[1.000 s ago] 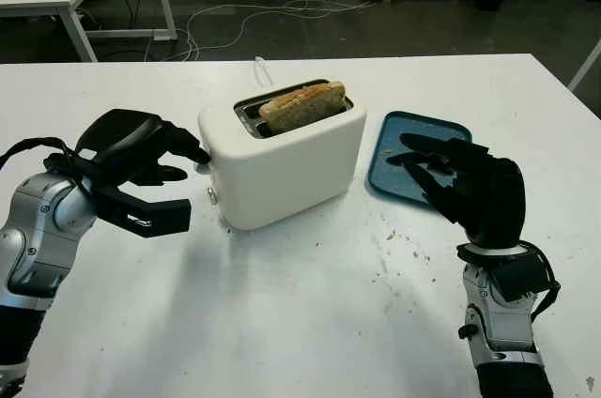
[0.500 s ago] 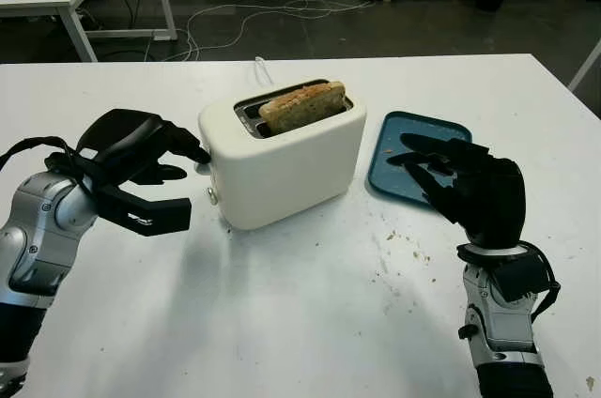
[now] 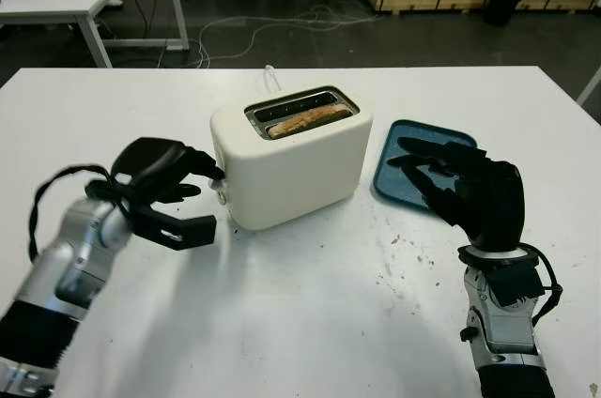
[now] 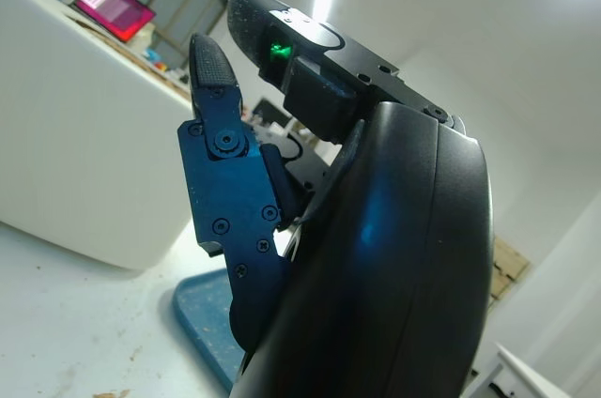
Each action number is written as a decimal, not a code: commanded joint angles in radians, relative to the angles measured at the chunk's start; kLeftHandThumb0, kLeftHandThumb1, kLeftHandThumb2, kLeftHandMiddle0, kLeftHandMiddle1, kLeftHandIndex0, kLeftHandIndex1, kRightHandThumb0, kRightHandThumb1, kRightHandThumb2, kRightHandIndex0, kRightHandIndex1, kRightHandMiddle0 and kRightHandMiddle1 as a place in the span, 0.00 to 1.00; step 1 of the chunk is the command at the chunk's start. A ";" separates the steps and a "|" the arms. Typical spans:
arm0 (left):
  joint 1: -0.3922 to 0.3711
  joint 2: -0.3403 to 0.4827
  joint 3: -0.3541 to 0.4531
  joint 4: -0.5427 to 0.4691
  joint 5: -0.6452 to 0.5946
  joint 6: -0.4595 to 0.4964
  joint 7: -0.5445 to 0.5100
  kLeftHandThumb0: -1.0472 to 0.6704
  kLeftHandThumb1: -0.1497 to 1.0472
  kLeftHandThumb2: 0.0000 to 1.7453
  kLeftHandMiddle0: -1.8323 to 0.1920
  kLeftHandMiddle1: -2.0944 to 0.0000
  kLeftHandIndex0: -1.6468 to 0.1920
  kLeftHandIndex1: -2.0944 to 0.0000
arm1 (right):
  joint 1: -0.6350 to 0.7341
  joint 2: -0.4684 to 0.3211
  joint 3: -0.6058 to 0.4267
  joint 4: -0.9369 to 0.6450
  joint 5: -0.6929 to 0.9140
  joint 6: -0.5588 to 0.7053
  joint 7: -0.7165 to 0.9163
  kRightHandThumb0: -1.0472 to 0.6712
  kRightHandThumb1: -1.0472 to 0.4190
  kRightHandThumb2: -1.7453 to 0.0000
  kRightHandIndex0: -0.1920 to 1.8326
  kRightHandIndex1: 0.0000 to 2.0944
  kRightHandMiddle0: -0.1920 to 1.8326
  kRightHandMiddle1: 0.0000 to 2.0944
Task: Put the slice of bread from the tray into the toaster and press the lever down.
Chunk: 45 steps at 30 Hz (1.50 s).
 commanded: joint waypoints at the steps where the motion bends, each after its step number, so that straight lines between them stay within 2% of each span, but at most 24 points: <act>1: 0.169 -0.117 -0.218 0.146 0.072 0.059 -0.108 0.59 0.89 0.04 0.41 0.78 0.36 1.00 | -0.012 -0.015 -0.001 0.009 -0.006 -0.022 0.002 0.43 0.09 0.94 0.58 0.30 0.62 0.00; 5: 0.177 -0.116 -0.225 0.137 0.067 0.077 -0.102 0.62 0.88 0.03 0.39 0.80 0.39 0.99 | -0.024 -0.017 0.008 0.019 -0.015 -0.024 0.004 0.42 0.09 0.94 0.58 0.30 0.63 0.00; 6: 0.174 -0.112 -0.223 0.135 0.072 0.079 -0.095 0.61 0.89 0.01 0.40 0.74 0.37 0.99 | -0.026 -0.017 0.007 0.021 -0.023 -0.026 -0.002 0.42 0.09 0.94 0.58 0.30 0.63 0.00; 7: 0.170 -0.106 -0.219 0.131 0.072 0.081 -0.094 0.60 0.89 0.02 0.42 0.73 0.37 0.99 | -0.028 -0.017 0.007 0.023 -0.030 -0.028 -0.007 0.42 0.09 0.94 0.58 0.30 0.63 0.00; 9: 0.163 -0.092 -0.210 0.126 0.067 0.074 -0.090 0.59 0.89 0.05 0.43 0.78 0.37 1.00 | -0.032 -0.017 0.005 0.033 -0.028 -0.037 -0.006 0.42 0.09 0.94 0.58 0.31 0.63 0.00; 13: 0.159 -0.054 -0.190 0.073 0.051 0.077 -0.121 0.59 0.89 0.03 0.40 0.87 0.37 1.00 | -0.032 -0.018 0.007 0.032 -0.008 -0.025 0.006 0.43 0.09 0.94 0.57 0.31 0.62 0.00; 18: 0.159 -0.025 -0.157 -0.054 0.026 0.105 -0.138 0.59 0.89 0.04 0.35 0.87 0.38 1.00 | -0.034 -0.015 0.011 0.038 -0.003 -0.021 0.007 0.42 0.09 0.94 0.57 0.31 0.63 0.00; 19: 0.160 -0.028 -0.151 -0.072 0.019 0.111 -0.125 0.60 0.89 0.03 0.33 0.82 0.38 1.00 | -0.035 -0.015 0.011 0.042 -0.008 -0.026 0.005 0.42 0.09 0.94 0.57 0.31 0.63 0.00; 20: 0.163 -0.031 -0.141 -0.094 0.007 0.112 -0.111 0.61 0.89 0.02 0.38 0.61 0.37 1.00 | -0.037 -0.015 0.011 0.044 -0.011 -0.028 0.003 0.42 0.09 0.94 0.57 0.30 0.63 0.00; 21: 0.163 -0.035 -0.131 -0.117 -0.008 0.114 -0.104 0.62 0.89 0.01 0.42 0.48 0.36 1.00 | -0.039 -0.015 0.011 0.047 -0.014 -0.032 0.002 0.42 0.09 0.94 0.57 0.30 0.63 0.00; 23: 0.161 -0.037 -0.108 -0.153 -0.030 0.103 -0.080 0.63 0.89 0.02 0.46 0.35 0.36 1.00 | -0.043 -0.015 0.010 0.053 -0.012 -0.032 0.002 0.42 0.09 0.94 0.58 0.30 0.63 0.00; 26: 0.158 -0.065 -0.048 -0.203 -0.065 0.073 0.014 0.63 0.89 0.03 0.46 0.27 0.34 0.99 | -0.046 -0.010 0.010 0.048 0.021 0.006 0.010 0.42 0.09 0.94 0.58 0.30 0.63 0.00; 28: 0.158 -0.105 -0.005 -0.238 -0.093 0.078 0.067 0.61 0.89 0.05 0.45 0.26 0.33 0.99 | -0.050 -0.011 0.006 0.036 0.056 0.057 0.021 0.43 0.09 0.94 0.57 0.30 0.62 0.00; 31: 0.152 -0.145 0.049 -0.302 -0.111 0.102 0.090 0.56 0.89 0.12 0.46 0.24 0.33 0.99 | -0.080 -0.026 -0.012 0.056 0.123 0.113 0.057 0.44 0.09 0.93 0.55 0.29 0.60 0.00; 36: 0.139 -0.177 0.129 -0.405 -0.124 0.146 0.066 0.56 0.89 0.10 0.45 0.25 0.31 0.99 | -0.141 -0.075 -0.047 0.100 0.180 0.225 0.111 0.41 0.09 0.93 0.52 0.27 0.57 0.00; 40: 0.131 -0.168 0.187 -0.464 -0.124 0.160 0.037 0.52 0.89 0.06 0.45 0.24 0.30 0.98 | -0.200 -0.131 -0.062 0.180 0.182 0.242 0.173 0.38 0.09 0.93 0.51 0.25 0.55 0.00; 45: 0.118 -0.117 0.267 -0.516 -0.161 0.140 -0.026 0.50 0.85 0.02 0.44 0.23 0.25 0.97 | -0.272 -0.206 -0.069 0.261 0.170 0.274 0.242 0.36 0.09 0.93 0.52 0.24 0.56 0.00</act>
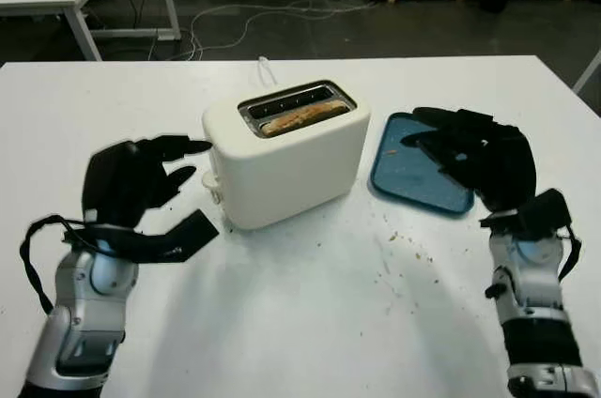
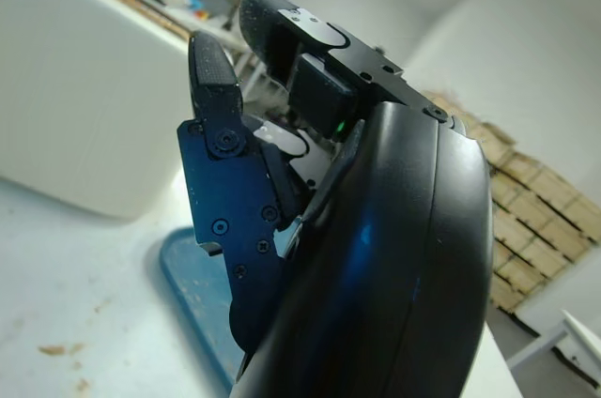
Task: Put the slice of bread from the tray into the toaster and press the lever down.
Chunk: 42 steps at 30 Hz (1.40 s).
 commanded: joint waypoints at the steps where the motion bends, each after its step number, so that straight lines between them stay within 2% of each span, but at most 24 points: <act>1: -0.016 0.036 0.041 -0.029 -0.013 -0.002 -0.038 0.50 0.82 0.01 0.44 0.24 0.24 0.96 | -0.045 -0.043 -0.007 0.032 -0.008 0.032 0.024 0.36 0.09 0.94 0.52 0.23 0.56 0.00; 5: -0.026 0.105 0.096 -0.060 -0.040 -0.015 -0.124 0.46 0.77 0.00 0.42 0.26 0.20 0.96 | -0.091 -0.092 -0.003 0.071 -0.019 0.051 0.067 0.38 0.09 0.95 0.54 0.23 0.57 0.01; 9: -0.039 0.203 0.141 -0.098 -0.076 0.021 -0.277 0.42 0.74 0.00 0.42 0.29 0.17 0.96 | -0.144 -0.155 0.032 0.135 -0.125 0.000 0.068 0.39 0.09 0.95 0.56 0.25 0.58 0.01; 12: -0.053 0.262 0.142 -0.077 -0.074 0.018 -0.349 0.42 0.70 0.00 0.40 0.34 0.15 0.97 | -0.187 -0.203 0.070 0.179 -0.212 -0.023 0.068 0.40 0.09 0.98 0.55 0.31 0.60 0.01; 15: -0.066 0.285 0.132 -0.051 -0.062 0.018 -0.375 0.42 0.68 0.00 0.38 0.42 0.14 0.98 | -0.211 -0.232 0.096 0.190 -0.269 -0.024 0.059 0.39 0.09 1.00 0.53 0.34 0.61 0.01; 20: -0.079 0.273 0.116 -0.014 -0.027 0.006 -0.344 0.41 0.70 0.00 0.31 0.68 0.17 1.00 | -0.234 -0.246 0.113 0.192 -0.320 -0.034 0.028 0.39 0.11 1.00 0.53 0.33 0.61 0.01; 24: -0.088 0.249 0.106 0.022 -0.023 -0.015 -0.294 0.40 0.71 0.00 0.26 0.84 0.19 1.00 | -0.238 -0.238 0.118 0.199 -0.330 -0.045 0.015 0.40 0.11 1.00 0.53 0.32 0.61 0.01; 29: -0.108 0.212 0.087 0.063 -0.032 -0.023 -0.246 0.42 0.70 0.00 0.24 0.88 0.18 1.00 | -0.231 -0.228 0.124 0.211 -0.327 -0.059 0.011 0.40 0.11 1.00 0.53 0.31 0.61 0.01; 42: -0.106 0.188 0.078 0.110 -0.033 -0.086 -0.190 0.44 0.70 0.00 0.22 0.88 0.16 0.99 | -0.228 -0.230 0.132 0.228 -0.329 -0.084 0.005 0.39 0.10 1.00 0.52 0.33 0.61 0.00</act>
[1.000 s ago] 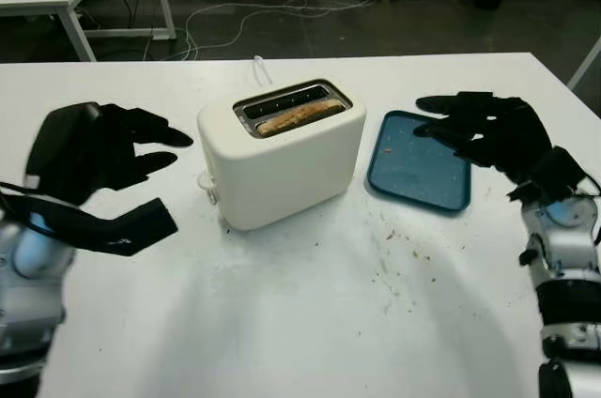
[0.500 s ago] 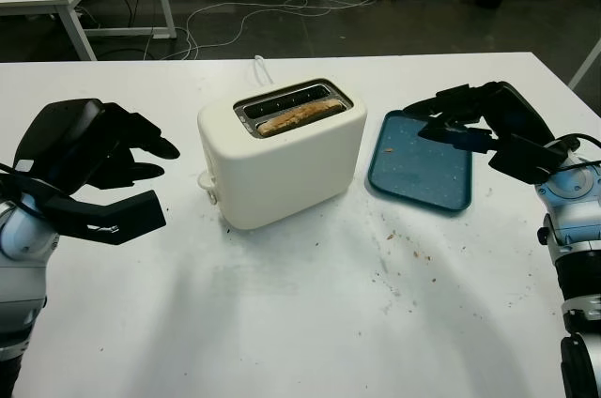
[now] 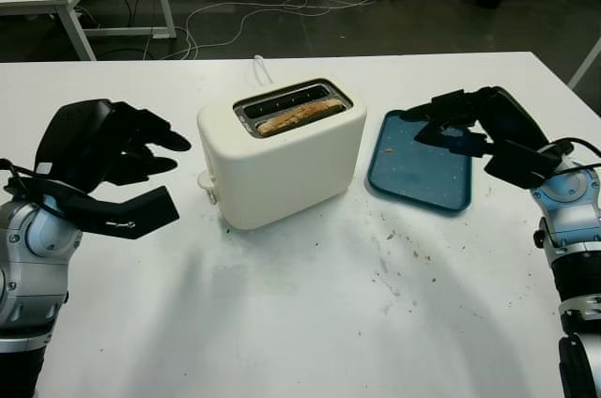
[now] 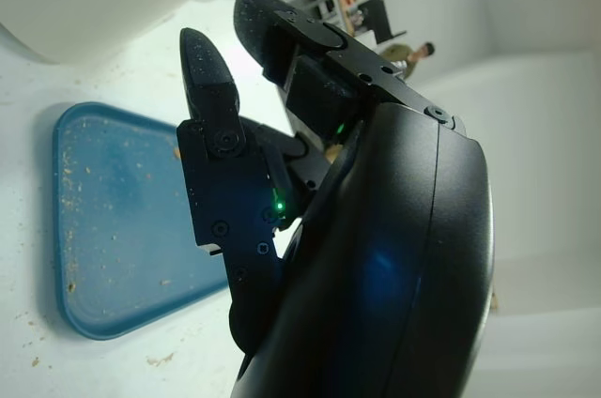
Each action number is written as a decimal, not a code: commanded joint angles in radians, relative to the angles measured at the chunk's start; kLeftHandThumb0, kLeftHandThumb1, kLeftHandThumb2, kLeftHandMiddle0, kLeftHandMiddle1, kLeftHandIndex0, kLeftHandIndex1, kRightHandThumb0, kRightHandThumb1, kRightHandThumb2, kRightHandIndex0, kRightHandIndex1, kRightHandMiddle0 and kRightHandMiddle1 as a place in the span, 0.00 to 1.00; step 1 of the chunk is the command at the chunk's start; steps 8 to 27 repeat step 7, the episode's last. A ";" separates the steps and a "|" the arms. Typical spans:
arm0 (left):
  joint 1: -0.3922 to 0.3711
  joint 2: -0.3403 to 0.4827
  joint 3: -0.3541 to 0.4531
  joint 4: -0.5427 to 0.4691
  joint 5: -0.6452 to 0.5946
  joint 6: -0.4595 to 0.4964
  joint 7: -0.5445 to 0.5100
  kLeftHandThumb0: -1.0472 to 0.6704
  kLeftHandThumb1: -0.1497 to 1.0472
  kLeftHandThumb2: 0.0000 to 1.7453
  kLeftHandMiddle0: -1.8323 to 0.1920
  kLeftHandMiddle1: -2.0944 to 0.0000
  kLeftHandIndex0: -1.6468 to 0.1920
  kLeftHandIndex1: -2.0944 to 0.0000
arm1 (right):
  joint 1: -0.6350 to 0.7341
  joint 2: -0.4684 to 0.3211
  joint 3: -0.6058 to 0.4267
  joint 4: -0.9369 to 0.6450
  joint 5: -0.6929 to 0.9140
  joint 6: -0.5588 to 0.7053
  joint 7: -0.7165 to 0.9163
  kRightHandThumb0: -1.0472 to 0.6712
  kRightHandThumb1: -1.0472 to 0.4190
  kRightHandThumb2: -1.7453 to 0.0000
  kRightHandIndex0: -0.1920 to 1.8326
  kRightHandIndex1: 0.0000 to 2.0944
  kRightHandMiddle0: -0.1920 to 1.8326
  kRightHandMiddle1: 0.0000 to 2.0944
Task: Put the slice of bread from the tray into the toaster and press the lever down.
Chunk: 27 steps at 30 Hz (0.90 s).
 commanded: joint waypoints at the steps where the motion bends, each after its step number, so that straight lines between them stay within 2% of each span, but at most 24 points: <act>1: -0.013 -0.002 -0.004 0.005 0.001 -0.013 0.009 0.44 0.70 0.00 0.22 0.88 0.16 0.99 | -0.005 0.001 0.001 0.000 0.004 -0.019 -0.011 0.39 0.10 1.00 0.52 0.33 0.61 0.00; 27: -0.013 -0.002 -0.002 0.002 -0.007 -0.009 -0.001 0.45 0.70 0.00 0.22 0.87 0.16 0.99 | -0.004 0.001 0.002 -0.006 0.007 -0.008 -0.009 0.39 0.10 1.00 0.52 0.33 0.61 0.00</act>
